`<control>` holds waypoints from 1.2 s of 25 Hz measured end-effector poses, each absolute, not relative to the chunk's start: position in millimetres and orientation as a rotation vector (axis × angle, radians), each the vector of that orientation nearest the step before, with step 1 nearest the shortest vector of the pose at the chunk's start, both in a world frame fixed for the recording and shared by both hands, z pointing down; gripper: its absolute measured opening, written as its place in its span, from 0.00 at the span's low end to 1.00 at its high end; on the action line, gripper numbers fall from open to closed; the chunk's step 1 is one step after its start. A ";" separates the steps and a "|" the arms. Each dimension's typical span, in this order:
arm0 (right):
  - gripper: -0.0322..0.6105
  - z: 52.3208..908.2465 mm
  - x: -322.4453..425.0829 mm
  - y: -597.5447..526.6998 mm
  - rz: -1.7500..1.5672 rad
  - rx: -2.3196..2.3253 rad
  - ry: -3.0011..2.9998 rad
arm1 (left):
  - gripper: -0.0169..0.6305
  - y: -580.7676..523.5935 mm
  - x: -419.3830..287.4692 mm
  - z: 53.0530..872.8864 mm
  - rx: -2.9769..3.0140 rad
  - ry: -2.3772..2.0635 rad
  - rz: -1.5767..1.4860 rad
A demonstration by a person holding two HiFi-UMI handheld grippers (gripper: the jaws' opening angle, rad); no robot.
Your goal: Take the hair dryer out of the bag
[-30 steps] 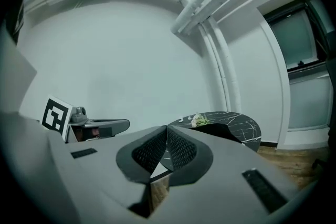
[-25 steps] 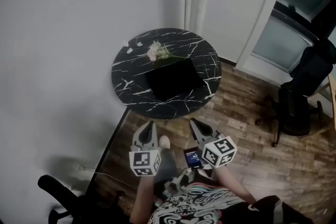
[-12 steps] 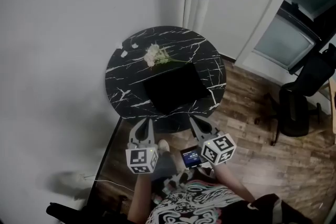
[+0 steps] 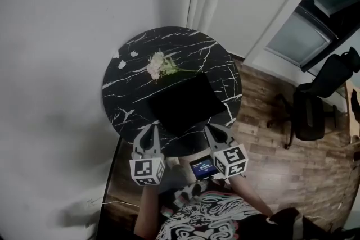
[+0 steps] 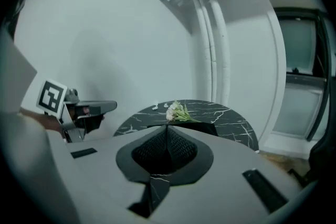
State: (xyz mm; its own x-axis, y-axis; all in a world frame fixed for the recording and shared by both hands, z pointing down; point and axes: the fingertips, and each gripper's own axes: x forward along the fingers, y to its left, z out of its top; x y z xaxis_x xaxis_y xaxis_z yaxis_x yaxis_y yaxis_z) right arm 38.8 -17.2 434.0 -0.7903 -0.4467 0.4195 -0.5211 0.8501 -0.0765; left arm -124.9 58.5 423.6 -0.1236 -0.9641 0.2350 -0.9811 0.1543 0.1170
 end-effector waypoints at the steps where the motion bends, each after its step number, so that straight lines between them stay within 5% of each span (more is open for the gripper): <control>1: 0.08 438.7 36.5 -18.7 0.208 0.719 -2.599 | 0.05 55.8 -129.4 427.2 1.895 -2.168 0.101; 30: 0.08 489.1 -36.4 -31.4 0.161 0.567 -2.441 | 0.05 14.3 -172.1 519.1 1.981 -1.931 0.240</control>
State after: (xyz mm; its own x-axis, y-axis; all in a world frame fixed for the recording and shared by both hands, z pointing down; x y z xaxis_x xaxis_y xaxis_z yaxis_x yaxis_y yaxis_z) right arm -36.4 -31.4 489.1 -0.7154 -0.3593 0.5993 -0.4348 0.9003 0.0208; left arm -172.1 14.3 519.1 0.0502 -0.9288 0.3673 -0.9904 0.0011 0.1381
